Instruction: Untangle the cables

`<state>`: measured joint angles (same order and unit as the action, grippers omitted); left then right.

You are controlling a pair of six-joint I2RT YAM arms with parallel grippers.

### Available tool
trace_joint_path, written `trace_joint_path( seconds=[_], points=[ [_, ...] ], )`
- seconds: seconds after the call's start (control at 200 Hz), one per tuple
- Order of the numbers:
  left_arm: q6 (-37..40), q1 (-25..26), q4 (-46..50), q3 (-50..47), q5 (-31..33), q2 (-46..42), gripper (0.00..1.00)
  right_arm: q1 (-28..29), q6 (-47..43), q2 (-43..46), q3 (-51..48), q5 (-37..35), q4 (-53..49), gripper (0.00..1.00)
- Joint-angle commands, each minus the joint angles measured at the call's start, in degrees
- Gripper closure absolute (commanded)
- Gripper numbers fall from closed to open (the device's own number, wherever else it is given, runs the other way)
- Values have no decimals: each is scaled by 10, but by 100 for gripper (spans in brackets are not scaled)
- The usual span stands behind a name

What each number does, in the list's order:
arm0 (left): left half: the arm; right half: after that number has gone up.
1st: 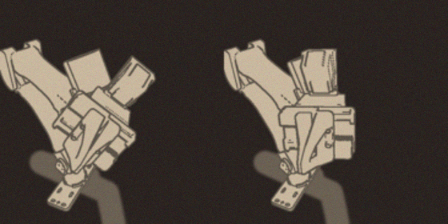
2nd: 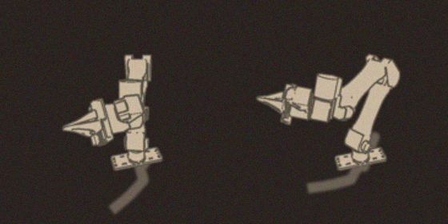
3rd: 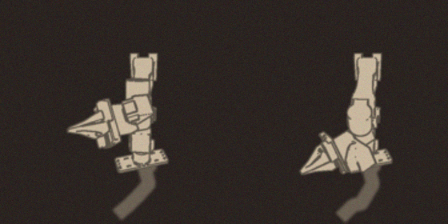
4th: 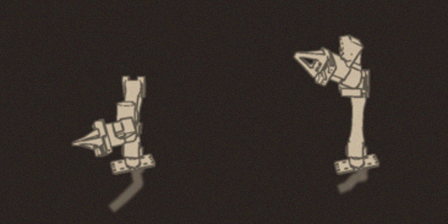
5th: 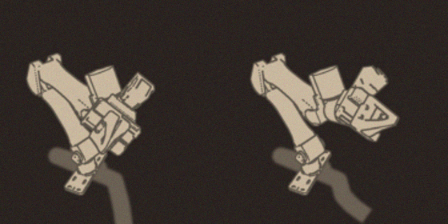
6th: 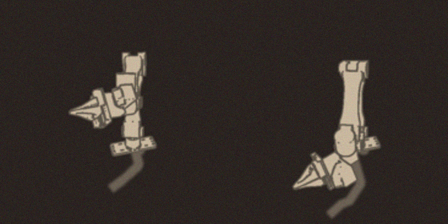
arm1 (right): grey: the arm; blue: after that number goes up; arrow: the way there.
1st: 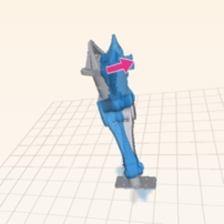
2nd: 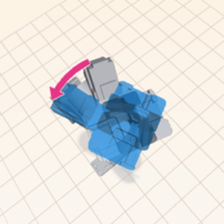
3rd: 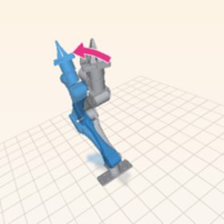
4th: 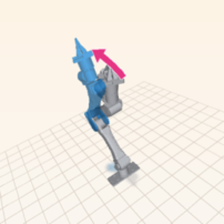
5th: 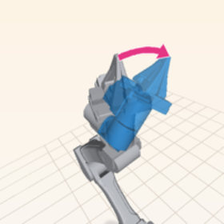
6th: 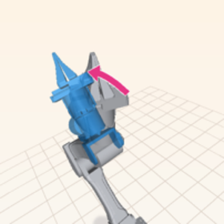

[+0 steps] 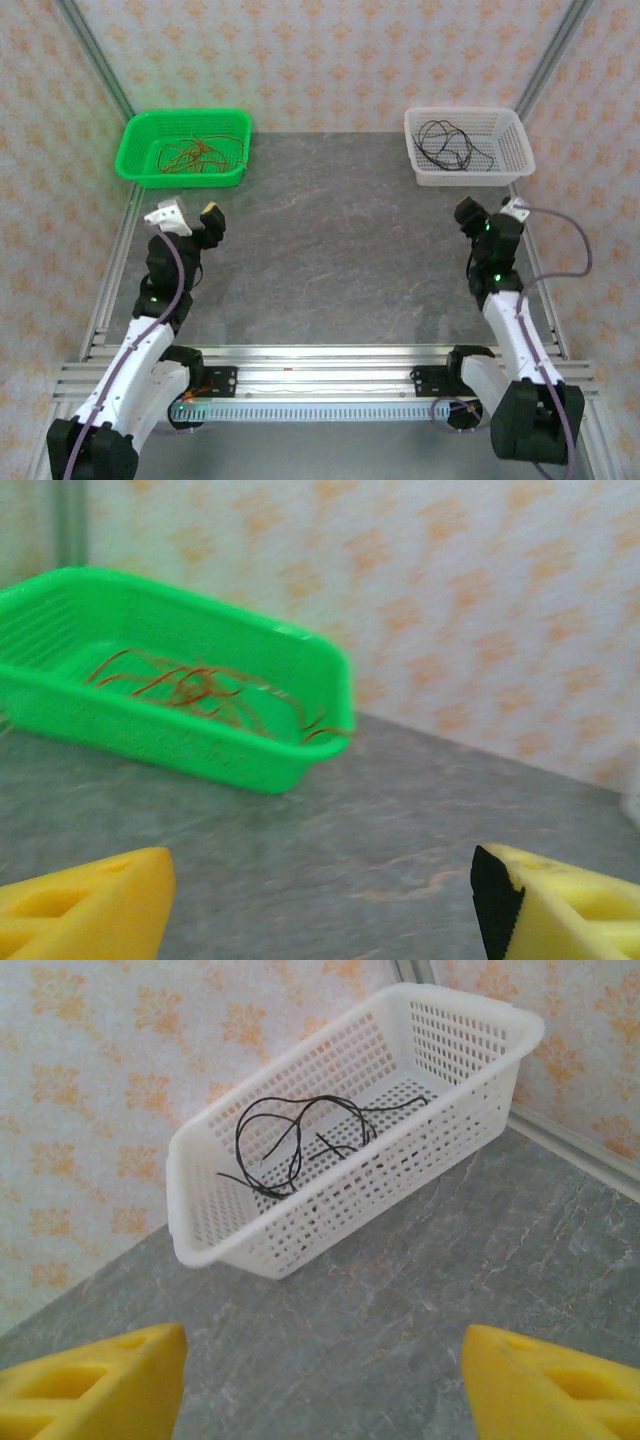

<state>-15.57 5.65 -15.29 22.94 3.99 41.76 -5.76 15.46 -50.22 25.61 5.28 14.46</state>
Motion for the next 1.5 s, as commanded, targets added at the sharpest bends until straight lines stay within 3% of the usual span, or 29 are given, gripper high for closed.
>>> trace_joint_path(
  seconds=[0.0, 0.065, 0.155, 0.265, 0.385, 0.491, 0.616, 0.676, 0.696, 0.746, 0.766, 0.791, 0.836, 0.871, 0.916, 0.991, 1.066, 1.492],
  points=[
    [41, 3, -224, -84, 174, 20, 21, 21, -81, 32, -125, 6, 234, 20],
    [84, 2, -364, -146, 221, 59, 21, 35, -101, 15, -173, -5, 320, 15],
    [123, -9, -523, -197, 243, 145, 20, 42, -103, -43, -187, -21, 356, 15],
    [121, -28, -634, -215, 219, 247, 20, 46, -107, -98, -215, -28, 444, 15],
    [86, -43, -685, -216, 181, 332, 21, 46, -130, -151, -229, -34, 533, 14],
    [107, -46, -854, -233, 155, 444, 20, 46, -144, -211, -222, -12, 590, 14],
    [105, -49, -739, -205, 99, 424, 20, 47, -157, -319, -216, -2, 688, 14],
    [116, -50, -773, -176, 109, 481, 18, 48, -172, -379, -196, 31, 725, 14],
    [119, -51, -767, -167, 104, 486, 17, 50, -178, -381, -182, 39, 704, 14],
    [105, -53, -600, -127, 88, 446, 16, 51, -185, -357, -123, 42, 546, 13],
    [105, -53, -560, -105, 87, 441, 15, 52, -185, -366, -111, 41, 530, 10],
    [117, -48, -591, -108, 88, 451, 13, 52, -181, -376, -124, 38, 572, 0],
    [129, -47, -671, -126, 86, 475, 11, 51, -177, -373, -127, 32, 578, 0],
    [122, -47, -626, -119, 84, 463, 8, 52, -180, -366, -116, 30, 539, 0],
    [117, -47, -585, -109, 84, 450, 1, 52, -178, -372, -126, 27, 571, 0],
    [129, -46, -646, -123, 85, 470, 1, 54, -178, -367, -124, 19, 562, 0],
    [126, -46, -603, -111, 77, 458, 1, 55, -178, -366, -124, 18, 557, 0],
    [133, -49, -611, -109, 49, 464, 1, 55, -179, -366, -124, 18, 560, 0]
  ],
)
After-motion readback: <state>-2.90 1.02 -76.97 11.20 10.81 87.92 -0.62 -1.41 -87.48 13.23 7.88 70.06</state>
